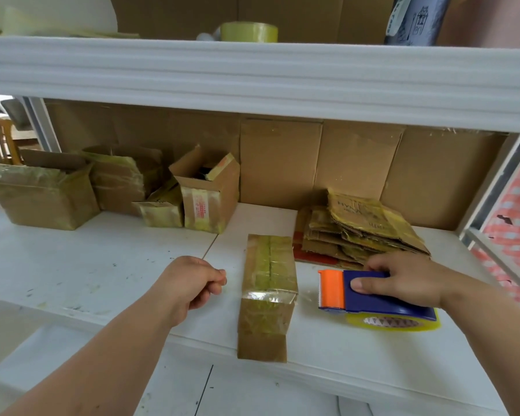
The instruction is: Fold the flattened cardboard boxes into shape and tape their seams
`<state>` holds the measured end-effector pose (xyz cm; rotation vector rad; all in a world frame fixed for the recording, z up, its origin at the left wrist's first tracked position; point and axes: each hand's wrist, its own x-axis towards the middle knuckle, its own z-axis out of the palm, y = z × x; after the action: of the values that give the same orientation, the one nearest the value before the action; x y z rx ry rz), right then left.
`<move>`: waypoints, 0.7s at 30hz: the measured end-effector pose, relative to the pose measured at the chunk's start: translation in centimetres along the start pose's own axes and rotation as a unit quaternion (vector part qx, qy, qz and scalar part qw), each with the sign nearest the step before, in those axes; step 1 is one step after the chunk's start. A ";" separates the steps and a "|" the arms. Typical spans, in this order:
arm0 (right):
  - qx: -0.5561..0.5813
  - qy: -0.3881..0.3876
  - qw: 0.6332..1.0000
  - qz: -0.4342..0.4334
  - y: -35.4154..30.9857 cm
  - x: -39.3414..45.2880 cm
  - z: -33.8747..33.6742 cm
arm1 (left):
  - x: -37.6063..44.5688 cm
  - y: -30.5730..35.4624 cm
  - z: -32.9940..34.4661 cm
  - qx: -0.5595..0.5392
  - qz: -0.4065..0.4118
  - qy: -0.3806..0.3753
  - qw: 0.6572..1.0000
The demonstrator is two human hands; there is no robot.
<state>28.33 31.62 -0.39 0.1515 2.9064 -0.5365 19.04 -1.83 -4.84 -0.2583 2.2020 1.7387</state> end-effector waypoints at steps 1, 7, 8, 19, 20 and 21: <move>-0.002 -0.005 1.000 0.005 0.0 0.1 0.1 | 0.1 -0.2 0.1 0.002 -0.009 -0.001 1.000; -0.005 -0.038 0.999 0.018 -0.4 1.4 1.4 | 0.1 -1.9 1.1 0.020 -0.064 -0.014 0.998; -0.009 -0.037 0.999 0.016 -0.7 1.6 1.6 | 0.0 -2.0 1.3 0.027 -0.069 -0.019 0.997; -0.037 -0.022 0.999 0.004 -2.8 2.4 2.4 | 0.3 -1.5 2.1 0.268 -0.057 -0.105 0.956; -0.035 -0.020 0.999 0.004 -2.8 2.4 2.4 | 0.4 -1.9 2.3 0.297 -0.055 -0.112 0.947; -0.034 -0.019 0.999 0.003 -2.8 2.3 2.4 | 0.6 -2.3 2.5 0.318 -0.045 -0.110 0.941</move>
<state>26.04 28.28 -2.04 0.1382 2.8826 -0.4330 19.64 0.08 -7.63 -0.0048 2.3902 0.8808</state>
